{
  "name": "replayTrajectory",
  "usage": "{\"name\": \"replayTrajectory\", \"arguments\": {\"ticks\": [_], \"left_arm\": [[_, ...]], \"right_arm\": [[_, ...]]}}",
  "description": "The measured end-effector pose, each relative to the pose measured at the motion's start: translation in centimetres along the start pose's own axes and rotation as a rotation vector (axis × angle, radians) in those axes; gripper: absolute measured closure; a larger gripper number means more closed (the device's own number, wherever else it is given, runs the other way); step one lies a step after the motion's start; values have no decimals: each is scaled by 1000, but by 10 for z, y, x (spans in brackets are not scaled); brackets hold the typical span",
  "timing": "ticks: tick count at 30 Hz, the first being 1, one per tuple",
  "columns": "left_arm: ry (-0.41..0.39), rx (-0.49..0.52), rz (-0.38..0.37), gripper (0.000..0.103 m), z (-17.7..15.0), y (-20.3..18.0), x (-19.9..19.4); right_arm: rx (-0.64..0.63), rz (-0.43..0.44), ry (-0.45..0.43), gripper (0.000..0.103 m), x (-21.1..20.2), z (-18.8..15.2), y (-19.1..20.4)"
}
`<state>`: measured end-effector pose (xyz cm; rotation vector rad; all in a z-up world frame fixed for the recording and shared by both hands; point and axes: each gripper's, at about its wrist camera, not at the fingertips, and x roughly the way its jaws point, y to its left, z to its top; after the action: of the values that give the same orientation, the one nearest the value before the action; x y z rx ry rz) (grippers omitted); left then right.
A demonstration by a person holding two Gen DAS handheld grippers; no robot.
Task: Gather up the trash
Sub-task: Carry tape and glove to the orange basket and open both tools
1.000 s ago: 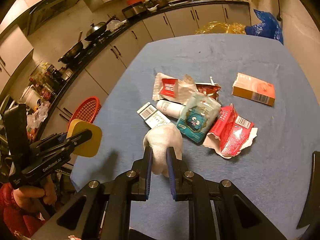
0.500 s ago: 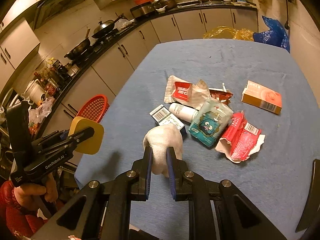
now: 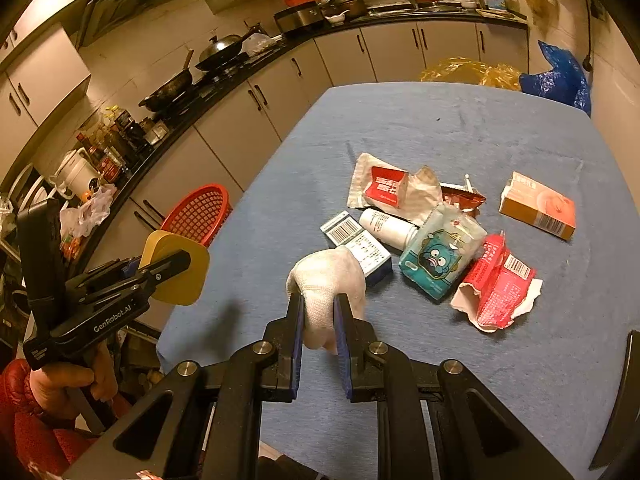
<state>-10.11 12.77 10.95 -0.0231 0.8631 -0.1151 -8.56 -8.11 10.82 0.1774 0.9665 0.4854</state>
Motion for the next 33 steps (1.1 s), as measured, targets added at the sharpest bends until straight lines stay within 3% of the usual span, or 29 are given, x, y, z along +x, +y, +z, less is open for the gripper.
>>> {"name": "replayTrajectory", "arguments": {"ticks": [33], "left_arm": [[-29, -131, 61, 74, -11, 60, -15]], "right_arm": [[-105, 56, 50, 87, 28, 23, 53]]}}
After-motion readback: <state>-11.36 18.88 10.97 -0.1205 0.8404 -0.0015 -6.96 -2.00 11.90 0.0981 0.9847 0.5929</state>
